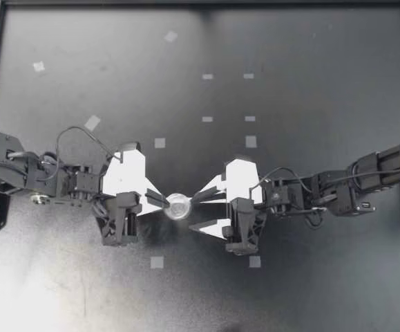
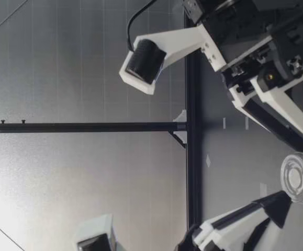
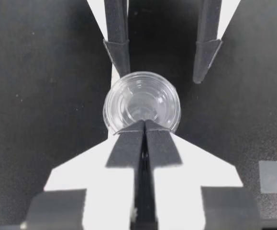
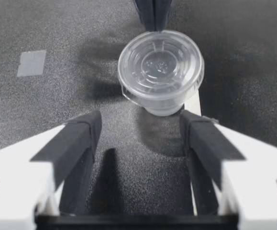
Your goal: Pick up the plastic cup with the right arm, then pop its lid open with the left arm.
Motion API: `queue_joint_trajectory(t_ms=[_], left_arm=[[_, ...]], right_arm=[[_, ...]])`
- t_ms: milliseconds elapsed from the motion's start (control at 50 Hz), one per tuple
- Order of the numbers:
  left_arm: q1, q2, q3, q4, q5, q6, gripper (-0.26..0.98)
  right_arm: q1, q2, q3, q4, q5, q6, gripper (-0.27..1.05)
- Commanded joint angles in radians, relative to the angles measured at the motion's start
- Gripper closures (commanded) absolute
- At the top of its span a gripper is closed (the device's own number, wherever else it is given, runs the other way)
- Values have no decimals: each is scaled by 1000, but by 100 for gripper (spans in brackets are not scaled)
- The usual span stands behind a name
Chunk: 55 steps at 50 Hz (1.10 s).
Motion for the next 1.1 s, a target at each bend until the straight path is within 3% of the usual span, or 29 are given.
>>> queue_joint_trajectory(t_ms=[0,1080], left_arm=[[-2,-8,-14,2,-11,-2,73],[-2,28,3,2,-57,-11,73]], right_arm=[[-5,-9,-21,0,5,2,17],[-15,-11,-98,18,144,5,21]])
